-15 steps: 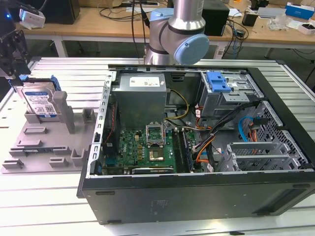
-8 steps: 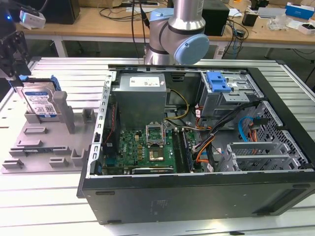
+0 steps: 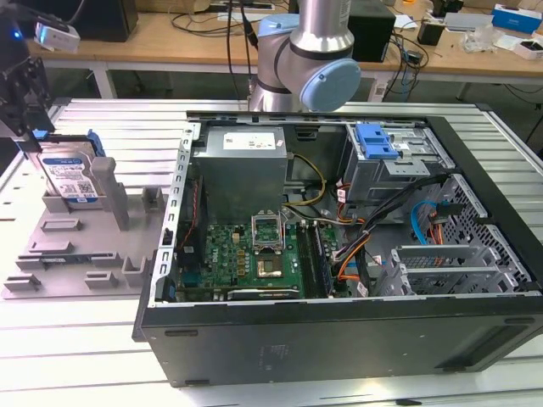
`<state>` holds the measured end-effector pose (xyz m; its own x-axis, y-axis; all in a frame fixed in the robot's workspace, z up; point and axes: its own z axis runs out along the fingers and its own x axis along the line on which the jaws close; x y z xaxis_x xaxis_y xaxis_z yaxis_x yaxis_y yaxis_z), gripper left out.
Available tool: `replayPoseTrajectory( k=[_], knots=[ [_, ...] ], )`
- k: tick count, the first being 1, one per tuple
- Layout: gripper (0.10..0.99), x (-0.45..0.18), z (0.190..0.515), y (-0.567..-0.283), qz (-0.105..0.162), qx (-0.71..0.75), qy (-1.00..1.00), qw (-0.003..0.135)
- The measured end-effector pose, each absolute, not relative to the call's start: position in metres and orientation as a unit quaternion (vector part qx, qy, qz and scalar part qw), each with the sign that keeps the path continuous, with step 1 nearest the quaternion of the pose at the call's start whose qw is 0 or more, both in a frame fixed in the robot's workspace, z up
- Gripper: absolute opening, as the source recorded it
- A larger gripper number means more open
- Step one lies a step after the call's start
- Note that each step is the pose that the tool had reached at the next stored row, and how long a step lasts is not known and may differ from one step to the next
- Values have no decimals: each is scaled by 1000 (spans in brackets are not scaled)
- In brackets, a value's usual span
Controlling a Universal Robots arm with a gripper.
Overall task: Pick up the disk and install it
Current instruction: 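Pick up the disk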
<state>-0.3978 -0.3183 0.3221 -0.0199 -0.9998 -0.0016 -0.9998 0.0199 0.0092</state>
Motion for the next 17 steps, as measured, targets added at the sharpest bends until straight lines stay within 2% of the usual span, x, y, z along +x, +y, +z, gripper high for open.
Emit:
replayPoseTrajectory(
  k=[17],
  knots=[
    [541, -398, 311, -318, -4, 701, -713, 3]
  ],
)
